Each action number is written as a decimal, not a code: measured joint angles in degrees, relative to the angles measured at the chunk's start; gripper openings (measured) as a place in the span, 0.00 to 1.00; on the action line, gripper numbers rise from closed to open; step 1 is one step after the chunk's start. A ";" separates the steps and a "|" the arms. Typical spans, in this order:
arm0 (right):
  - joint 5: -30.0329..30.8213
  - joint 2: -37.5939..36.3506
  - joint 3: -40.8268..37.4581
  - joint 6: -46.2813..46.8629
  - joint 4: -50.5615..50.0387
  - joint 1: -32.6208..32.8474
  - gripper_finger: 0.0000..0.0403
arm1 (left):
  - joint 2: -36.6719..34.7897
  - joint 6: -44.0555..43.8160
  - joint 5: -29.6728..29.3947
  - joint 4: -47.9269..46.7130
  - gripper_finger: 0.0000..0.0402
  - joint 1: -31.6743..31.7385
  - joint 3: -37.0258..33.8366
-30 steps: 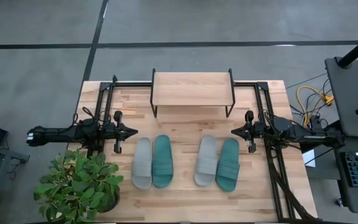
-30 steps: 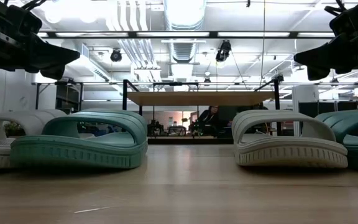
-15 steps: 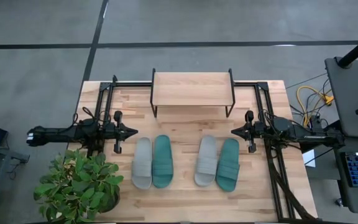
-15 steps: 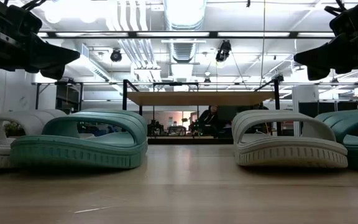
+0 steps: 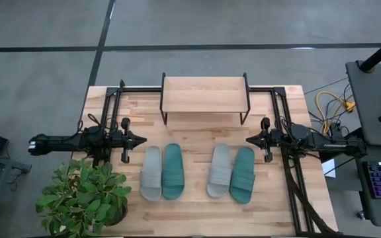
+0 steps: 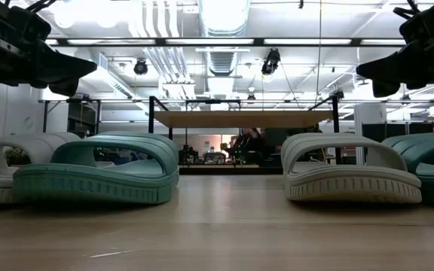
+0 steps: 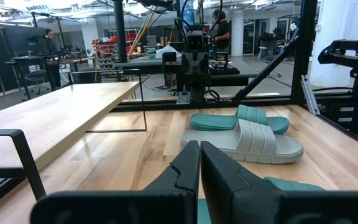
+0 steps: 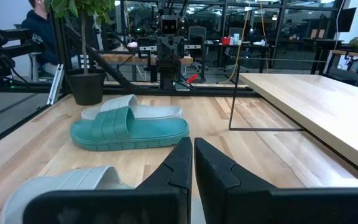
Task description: Pick and place slides into the shelf
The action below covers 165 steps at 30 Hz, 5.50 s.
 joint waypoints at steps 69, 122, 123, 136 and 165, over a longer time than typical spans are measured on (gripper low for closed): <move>-0.04 0.02 -0.01 15.00 5.67 0.00 0.02 | 0.01 0.83 -0.01 3.22 0.00 0.01 0.00; -4.65 61.39 64.84 17.69 -41.88 13.20 0.40 | 22.68 1.41 4.79 24.37 0.52 0.01 14.51; -3.99 61.76 65.23 18.72 -41.86 14.57 0.40 | 22.68 1.41 4.79 24.39 0.52 0.01 14.51; 13.76 62.63 66.18 35.09 -42.95 34.81 0.39 | 22.90 1.47 4.76 24.35 0.52 0.01 14.51; 22.02 92.07 70.55 65.75 -64.47 49.28 0.37 | 28.82 1.48 4.72 24.35 0.52 0.01 14.47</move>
